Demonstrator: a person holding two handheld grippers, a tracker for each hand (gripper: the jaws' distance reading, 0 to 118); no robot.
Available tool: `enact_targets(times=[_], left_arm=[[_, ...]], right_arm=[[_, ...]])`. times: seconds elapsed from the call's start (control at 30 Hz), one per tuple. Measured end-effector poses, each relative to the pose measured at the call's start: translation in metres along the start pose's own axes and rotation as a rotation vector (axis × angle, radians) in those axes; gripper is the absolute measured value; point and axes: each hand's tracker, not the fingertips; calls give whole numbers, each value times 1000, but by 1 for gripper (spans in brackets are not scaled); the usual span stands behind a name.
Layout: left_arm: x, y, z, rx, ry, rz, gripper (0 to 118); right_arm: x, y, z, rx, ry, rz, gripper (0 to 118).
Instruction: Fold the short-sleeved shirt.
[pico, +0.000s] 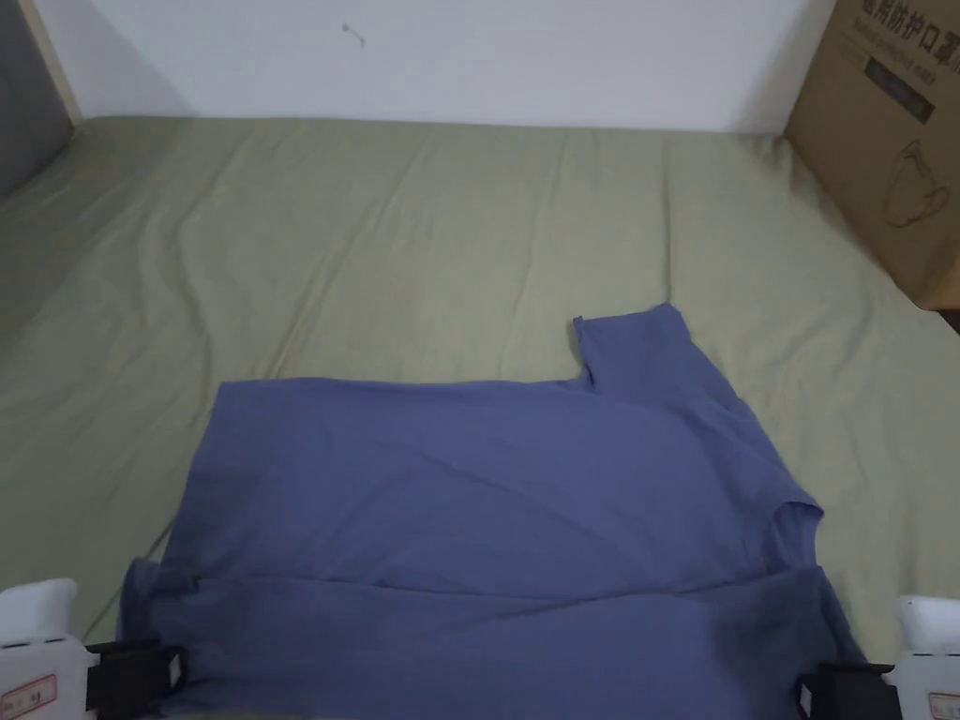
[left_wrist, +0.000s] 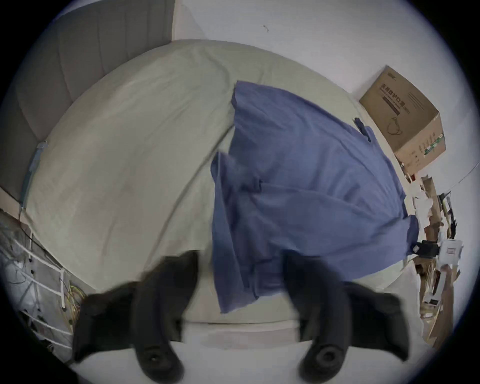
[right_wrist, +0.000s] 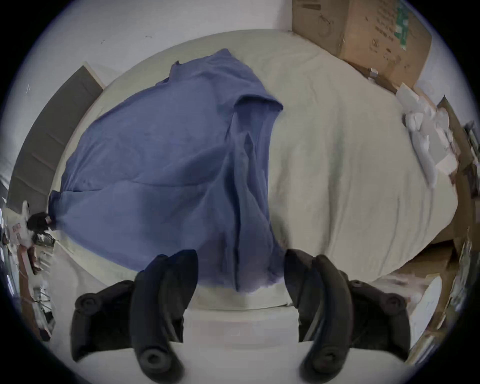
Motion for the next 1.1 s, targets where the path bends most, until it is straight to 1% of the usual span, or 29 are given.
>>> enact_targets(times=[0.03, 0.07, 0.1, 0.2, 0.23, 0.27, 0.3, 0.33, 0.37, 0.4, 0.43, 0.47, 0.5, 0.57, 0.63, 0.7, 0.73, 0.77, 0.8, 0.83, 0.9, 0.93, 0.97, 1.03, 1.1], left_arm=[[3, 5, 5, 20, 35, -17, 103], [7, 12, 12, 55, 67, -43, 102], [11, 20, 21, 107, 71, -59, 102], [20, 44, 30, 156, 23, -31, 102], [23, 52, 30, 158, -17, -15, 95], [27, 58, 27, 169, -41, -18, 76], [31, 64, 24, 168, -38, -31, 44], [36, 68, 12, 161, -25, -37, 3], [40, 71, 4, 152, 16, -62, 2], [42, 75, -6, 139, -6, -73, 1], [44, 81, -15, 110, -27, -81, 0], [46, 87, -26, 93, -18, -56, 0], [50, 93, -32, 88, -21, -54, 0], [61, 104, -40, 107, 5, -80, 0], [66, 116, -46, 114, 11, -103, 0], [71, 127, -51, 118, 8, -104, 0], [72, 131, -54, 121, 7, -108, 0], [76, 135, -56, 123, 11, -120, 0], [77, 137, -58, 122, 15, -130, 0], [80, 141, -62, 121, 19, -135, 0], [77, 147, -71, 116, 9, -128, 0], [76, 149, -76, 110, -7, -102, 0], [74, 152, -83, 95, -13, -65, 0], [70, 155, -91, 87, -13, -44, 0], [71, 156, -95, 82, -9, -46, 0]], right_arm=[[-3, 6, 7, 18, -20, 32, 73], [-7, 14, 13, 39, -35, 53, 73], [-9, 22, 20, 68, -26, 56, 73], [-13, 54, 32, 135, 44, 28, 73], [-15, 63, 33, 157, 59, 27, 73], [-13, 74, 31, 176, 62, 28, 69], [-15, 81, 28, 184, 63, 32, 56], [-19, 87, 23, 197, 59, 30, 16], [-22, 90, 16, 210, 54, 9, 0], [-24, 93, 7, 197, 61, -19, 0], [-26, 95, -2, 158, 103, -25, 0], [-28, 96, -12, 149, 136, -37, 0], [-29, 99, -21, 131, 150, -41, 0], [-31, 111, -32, 130, 124, -33, 0], [-29, 134, -39, 143, 117, -33, 0], [-21, 165, -44, 203, 80, -48, 0], [-19, 182, -49, 211, 40, -38, 17], [-16, 202, -53, 222, 0, -19, 44], [-12, 221, -60, 218, -25, 1, 64], [-9, 238, -67, 202, -32, 10, 68], [1, 272, -85, 201, -6, 0, 68], [6, 286, -95, 192, -15, -13, 68], [8, 298, -109, 188, -44, -19, 68], [12, 313, -133, 154, -61, -22, 68], [16, 318, -150, 97, -37, -64, 68]])
